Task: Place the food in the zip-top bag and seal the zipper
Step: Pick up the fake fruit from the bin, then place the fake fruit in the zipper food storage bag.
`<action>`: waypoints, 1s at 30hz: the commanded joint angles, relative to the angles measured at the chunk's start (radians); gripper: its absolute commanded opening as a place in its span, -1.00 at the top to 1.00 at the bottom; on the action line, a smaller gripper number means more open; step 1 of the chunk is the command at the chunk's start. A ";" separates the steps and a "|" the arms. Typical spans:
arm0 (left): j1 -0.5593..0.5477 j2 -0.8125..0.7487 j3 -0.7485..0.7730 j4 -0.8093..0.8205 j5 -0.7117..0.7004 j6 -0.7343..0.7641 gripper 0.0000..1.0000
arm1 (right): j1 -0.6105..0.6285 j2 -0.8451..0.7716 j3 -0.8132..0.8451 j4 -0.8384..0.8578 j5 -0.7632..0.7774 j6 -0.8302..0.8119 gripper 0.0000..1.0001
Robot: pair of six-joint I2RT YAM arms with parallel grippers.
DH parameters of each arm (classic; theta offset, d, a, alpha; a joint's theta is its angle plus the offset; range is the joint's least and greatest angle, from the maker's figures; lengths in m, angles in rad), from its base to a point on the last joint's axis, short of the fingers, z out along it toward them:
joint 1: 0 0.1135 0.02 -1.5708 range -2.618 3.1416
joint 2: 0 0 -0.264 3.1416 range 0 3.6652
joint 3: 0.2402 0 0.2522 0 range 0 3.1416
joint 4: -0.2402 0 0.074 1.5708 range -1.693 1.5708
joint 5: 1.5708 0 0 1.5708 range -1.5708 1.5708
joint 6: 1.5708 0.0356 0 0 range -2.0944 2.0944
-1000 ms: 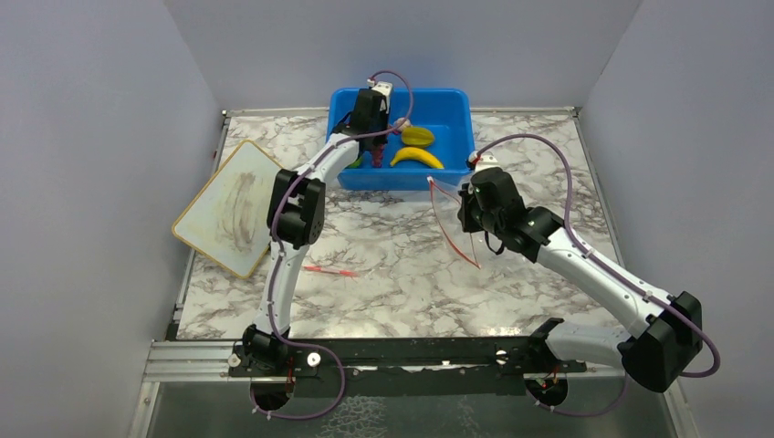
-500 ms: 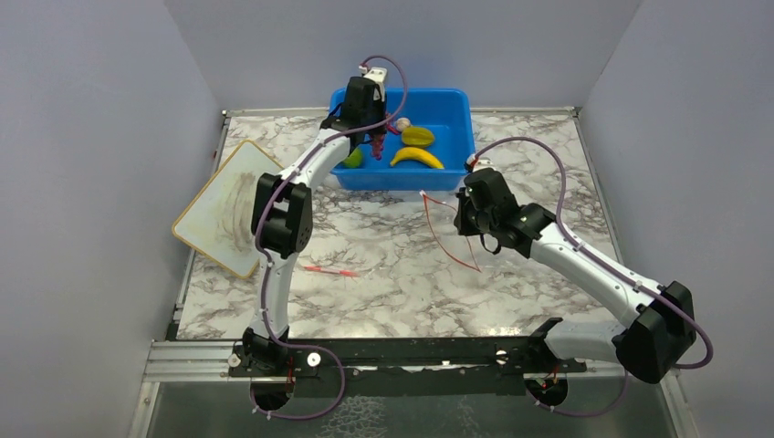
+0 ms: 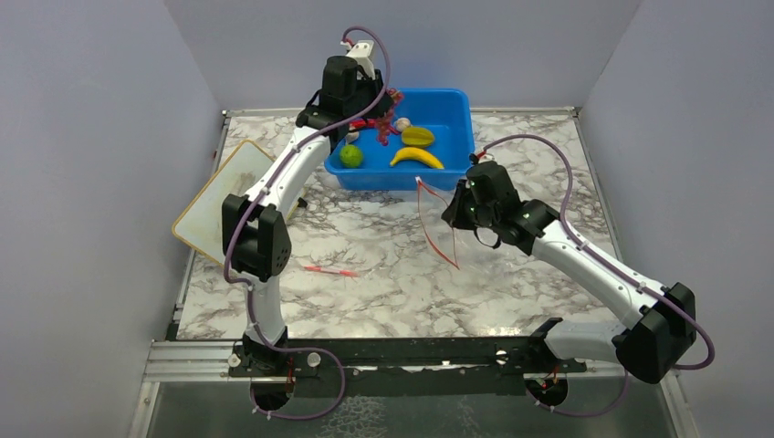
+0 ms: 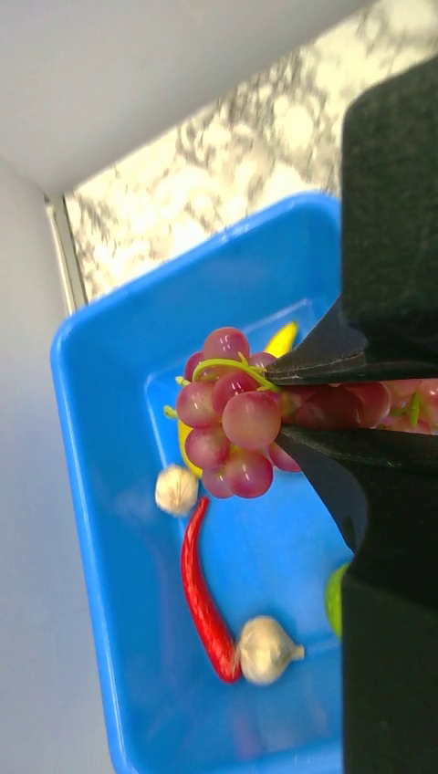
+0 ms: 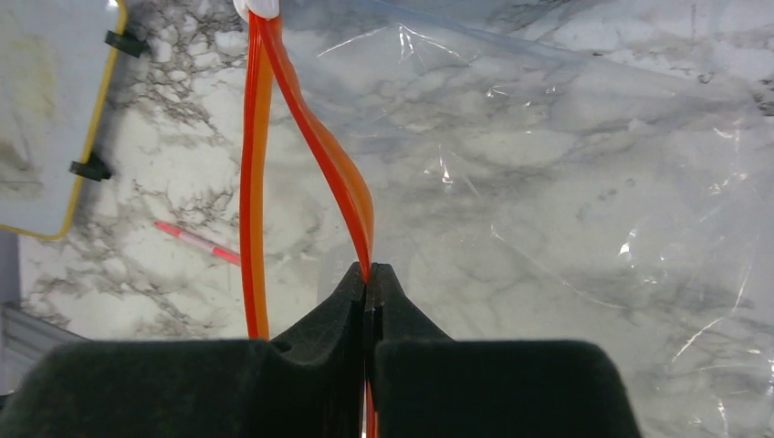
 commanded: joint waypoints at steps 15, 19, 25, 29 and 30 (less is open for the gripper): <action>0.002 -0.511 -0.586 0.478 0.364 -0.566 0.79 | -0.004 -0.093 -0.046 0.242 -0.110 0.401 0.98; -0.002 -0.578 -0.727 0.587 0.346 -0.726 0.79 | -0.004 -0.070 -0.055 0.267 -0.130 0.411 0.98; -0.032 -0.612 -0.765 0.637 0.330 -0.811 0.79 | -0.003 -0.013 -0.042 0.297 -0.182 0.423 0.98; -0.066 -0.627 -0.770 0.660 0.292 -0.830 0.80 | -0.003 0.016 -0.039 0.338 -0.216 0.449 0.98; -0.075 -0.630 -0.776 0.665 0.272 -0.833 0.82 | -0.003 0.019 -0.039 0.348 -0.223 0.453 0.98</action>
